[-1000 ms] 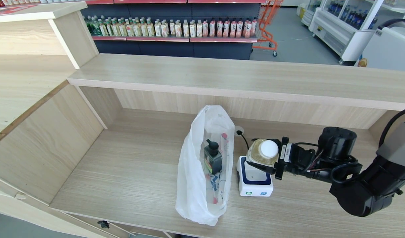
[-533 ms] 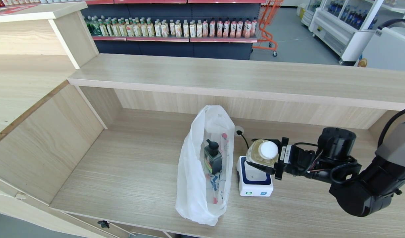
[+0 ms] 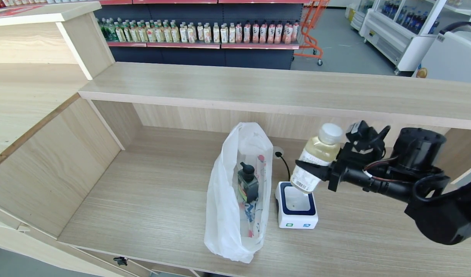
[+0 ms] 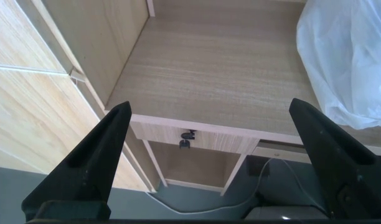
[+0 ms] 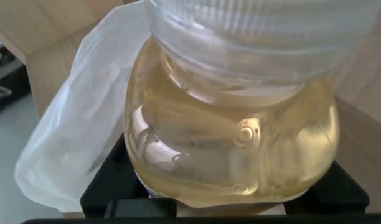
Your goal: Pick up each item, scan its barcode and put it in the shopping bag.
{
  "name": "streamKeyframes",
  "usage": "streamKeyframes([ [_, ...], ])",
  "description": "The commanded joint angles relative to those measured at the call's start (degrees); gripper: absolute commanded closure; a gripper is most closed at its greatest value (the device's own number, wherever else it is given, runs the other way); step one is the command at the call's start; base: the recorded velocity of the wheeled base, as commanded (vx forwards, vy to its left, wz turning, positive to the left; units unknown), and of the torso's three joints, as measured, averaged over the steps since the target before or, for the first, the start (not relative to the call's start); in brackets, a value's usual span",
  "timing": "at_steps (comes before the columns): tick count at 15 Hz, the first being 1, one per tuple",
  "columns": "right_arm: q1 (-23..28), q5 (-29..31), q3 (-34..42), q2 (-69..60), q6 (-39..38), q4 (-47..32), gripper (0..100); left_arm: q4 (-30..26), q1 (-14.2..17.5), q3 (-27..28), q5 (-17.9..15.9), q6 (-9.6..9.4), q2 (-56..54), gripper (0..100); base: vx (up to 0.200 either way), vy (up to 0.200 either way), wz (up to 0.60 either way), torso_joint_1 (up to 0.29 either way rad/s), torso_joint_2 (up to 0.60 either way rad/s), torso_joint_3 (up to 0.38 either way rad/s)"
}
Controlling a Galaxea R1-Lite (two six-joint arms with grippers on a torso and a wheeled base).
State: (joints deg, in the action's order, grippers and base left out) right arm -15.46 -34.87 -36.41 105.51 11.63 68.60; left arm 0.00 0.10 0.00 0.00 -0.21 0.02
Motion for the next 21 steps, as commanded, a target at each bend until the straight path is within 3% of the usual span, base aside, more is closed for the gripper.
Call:
streamKeyframes([
  [1,-2.5,9.0,-1.0,-14.6,-15.7,-11.9,100,0.0,0.0,0.0,0.0,0.03,0.0,0,0.0,0.0,0.0,0.0,0.0,0.0],
  [3,-6.8,9.7,0.1,-16.5,-21.6,-19.6,100,0.0,0.0,0.0,0.0,0.03,0.0,0,0.0,0.0,0.0,0.0,0.0,0.0],
  [6,-13.5,9.6,3.5,-13.0,-28.4,-19.5,100,0.0,0.0,0.0,0.0,0.03,0.0,0,0.0,0.0,0.0,0.0,0.0,0.0],
  [13,-18.2,9.6,-0.8,0.1,-26.1,-16.7,100,0.0,0.0,0.0,0.0,0.03,0.0,0,0.0,0.0,0.0,0.0,0.0,0.0],
  [17,-19.7,9.6,-2.7,7.6,-20.3,-11.5,100,0.0,0.0,0.0,0.0,0.03,0.0,0,0.0,0.0,0.0,0.0,0.0,0.0],
  [21,-19.6,8.0,-3.5,13.1,-20.1,-1.3,100,0.0,0.0,0.0,0.0,0.03,0.0,0,0.0,0.0,0.0,0.0,0.0,0.0],
])
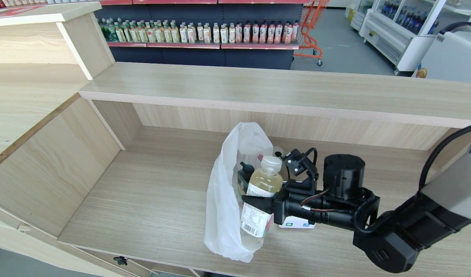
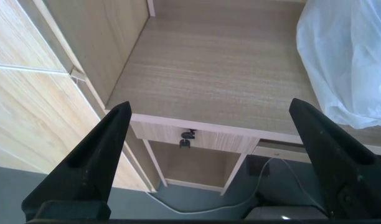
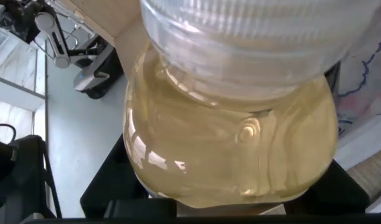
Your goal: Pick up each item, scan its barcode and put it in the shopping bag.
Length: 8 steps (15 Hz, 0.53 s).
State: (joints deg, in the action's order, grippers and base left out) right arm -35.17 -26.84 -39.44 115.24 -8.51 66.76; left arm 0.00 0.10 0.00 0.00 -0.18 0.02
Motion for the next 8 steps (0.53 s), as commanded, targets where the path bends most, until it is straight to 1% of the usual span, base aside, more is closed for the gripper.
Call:
streamKeyframes([
  [1,0.2,0.0,-0.7,3.9,0.1,1.4,100,0.0,0.0,0.0,0.0,0.01,0.0,0,0.0,0.0,0.0,0.0,0.0,0.0],
  [6,1.3,-0.1,-3.5,8.2,-0.5,4.6,100,0.0,0.0,0.0,0.0,0.01,0.1,0,0.0,0.0,0.0,0.0,0.0,0.0],
  [8,1.4,-0.2,-4.8,9.7,-0.3,7.2,100,0.0,0.0,0.0,0.0,0.01,0.0,0,0.0,0.0,0.0,0.0,0.0,0.0],
])
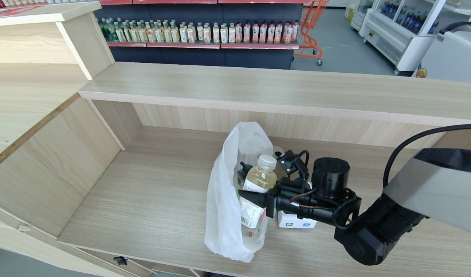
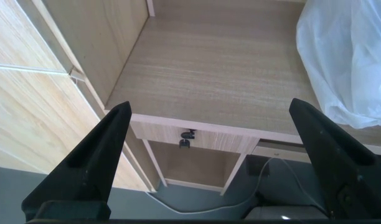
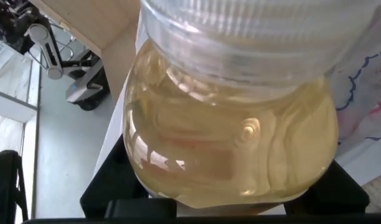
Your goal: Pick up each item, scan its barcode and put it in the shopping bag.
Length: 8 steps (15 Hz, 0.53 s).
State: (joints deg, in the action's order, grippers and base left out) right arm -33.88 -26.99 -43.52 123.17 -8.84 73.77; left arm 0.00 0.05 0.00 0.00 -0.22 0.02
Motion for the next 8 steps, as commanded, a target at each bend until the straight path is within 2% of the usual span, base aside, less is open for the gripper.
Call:
streamKeyframes([
  [1,0.2,-0.1,-1.0,2.7,0.0,1.4,100,0.0,0.0,0.0,0.0,0.04,0.0,0,0.0,0.0,0.0,0.0,0.0,0.0],
  [4,0.3,-0.2,-1.4,5.3,0.3,5.2,100,0.0,0.0,0.0,0.0,0.04,0.0,0,0.0,0.0,0.0,0.0,0.0,0.0],
  [7,0.3,-0.2,1.1,9.8,2.8,14.7,100,0.0,0.0,0.0,0.0,0.04,0.0,0,0.0,0.0,0.0,0.0,0.0,0.0],
  [8,0.3,-0.3,1.0,10.3,3.2,15.4,100,0.0,0.0,0.0,0.0,0.04,0.0,0,0.0,0.0,0.0,0.0,0.0,0.0],
])
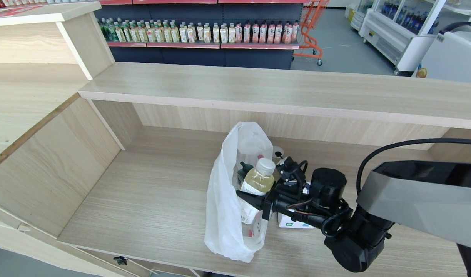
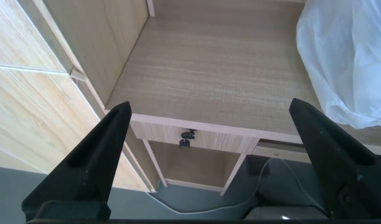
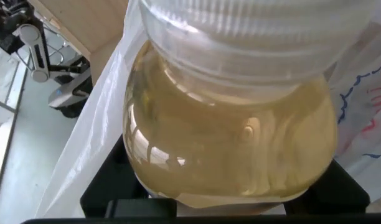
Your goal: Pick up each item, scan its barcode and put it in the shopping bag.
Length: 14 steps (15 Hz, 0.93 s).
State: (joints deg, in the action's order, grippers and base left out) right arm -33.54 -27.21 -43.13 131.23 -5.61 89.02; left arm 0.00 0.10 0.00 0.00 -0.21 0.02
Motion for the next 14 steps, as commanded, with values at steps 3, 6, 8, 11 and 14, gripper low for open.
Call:
streamKeyframes([
  [3,0.9,-0.1,-1.3,3.4,2.5,0.3,100,0.0,0.0,0.0,0.0,0.03,0.0,0,0.0,0.0,0.0,0.0,0.0,0.0],
  [6,1.4,-0.1,-3.1,4.2,3.8,0.5,100,0.0,0.0,0.0,0.0,0.03,0.1,0,0.0,0.0,0.0,0.0,0.0,0.0],
  [8,1.2,0.0,-3.3,3.9,3.8,0.5,100,0.0,0.0,0.0,0.0,0.03,0.0,0,0.0,0.0,0.0,0.0,0.0,0.0],
  [11,0.1,-0.1,-3.6,1.6,2.0,0.2,100,0.0,0.1,0.0,0.0,-0.06,0.0,0,0.0,0.0,0.0,0.0,0.0,0.0],
  [14,0.1,-0.9,-3.4,1.2,2.0,0.3,100,0.0,0.0,0.0,0.0,0.03,0.1,0,0.0,0.0,0.0,0.0,0.0,0.0],
])
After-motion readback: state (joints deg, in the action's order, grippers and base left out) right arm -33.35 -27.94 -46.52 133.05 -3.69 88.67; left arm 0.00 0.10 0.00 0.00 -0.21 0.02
